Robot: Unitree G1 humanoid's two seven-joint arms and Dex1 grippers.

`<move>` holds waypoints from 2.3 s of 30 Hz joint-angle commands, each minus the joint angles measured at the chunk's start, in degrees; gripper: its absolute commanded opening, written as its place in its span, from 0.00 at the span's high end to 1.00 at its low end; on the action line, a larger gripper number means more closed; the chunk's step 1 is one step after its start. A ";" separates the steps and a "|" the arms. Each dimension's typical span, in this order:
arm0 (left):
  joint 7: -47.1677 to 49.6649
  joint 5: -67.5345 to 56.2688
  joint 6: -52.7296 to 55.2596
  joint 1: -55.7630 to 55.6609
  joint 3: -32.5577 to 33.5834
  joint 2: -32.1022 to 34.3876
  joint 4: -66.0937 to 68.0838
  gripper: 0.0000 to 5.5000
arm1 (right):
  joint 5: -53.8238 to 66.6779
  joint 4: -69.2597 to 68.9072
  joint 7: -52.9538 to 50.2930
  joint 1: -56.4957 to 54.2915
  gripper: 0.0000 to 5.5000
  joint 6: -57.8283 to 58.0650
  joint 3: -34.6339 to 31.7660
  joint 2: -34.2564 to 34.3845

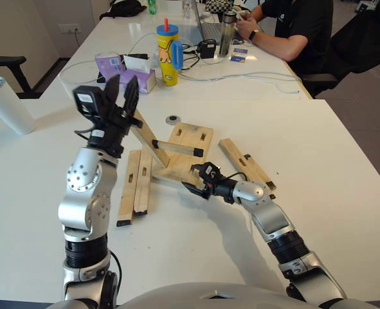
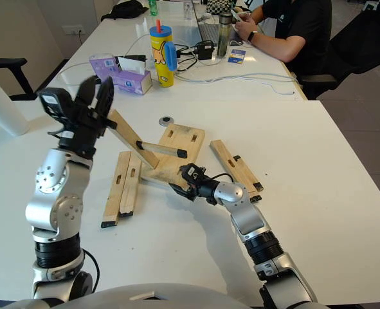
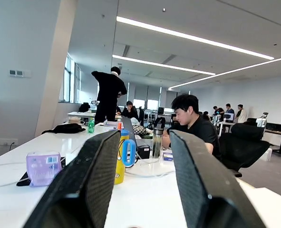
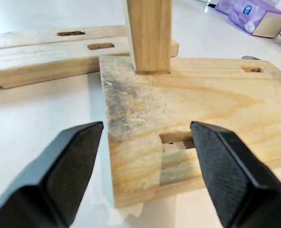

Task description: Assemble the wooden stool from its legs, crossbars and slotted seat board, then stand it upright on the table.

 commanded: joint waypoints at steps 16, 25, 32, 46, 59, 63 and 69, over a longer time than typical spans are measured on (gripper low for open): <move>-3.63 -2.75 23.53 15.83 -0.19 15.64 9.90 0.59 | -2.13 2.09 -7.26 1.33 0.38 -2.02 -1.05 1.90; -8.16 -3.08 29.91 18.05 -2.27 17.59 5.37 0.59 | -3.09 2.23 -7.54 2.16 0.38 -2.91 -0.54 1.27; -9.89 -1.64 32.60 19.69 -2.53 19.55 6.62 0.59 | -3.19 2.04 -7.88 2.79 0.38 -3.20 -0.59 1.15; -14.11 6.82 25.09 16.77 -7.61 23.47 18.99 0.59 | -4.13 2.91 -8.04 2.13 0.38 -4.14 -0.27 1.22; -18.73 9.97 9.86 1.23 -7.78 19.36 38.05 0.59 | 0.80 -0.11 -7.90 1.89 0.38 -1.93 -5.85 1.17; -19.68 10.04 9.76 1.37 -6.84 19.98 36.36 0.59 | 1.77 -1.34 -7.20 2.45 0.38 -0.54 -7.45 -0.36; -24.04 9.36 15.31 4.88 -7.97 23.19 28.38 0.56 | 3.10 -1.88 -6.49 2.83 0.38 0.95 -8.50 -1.16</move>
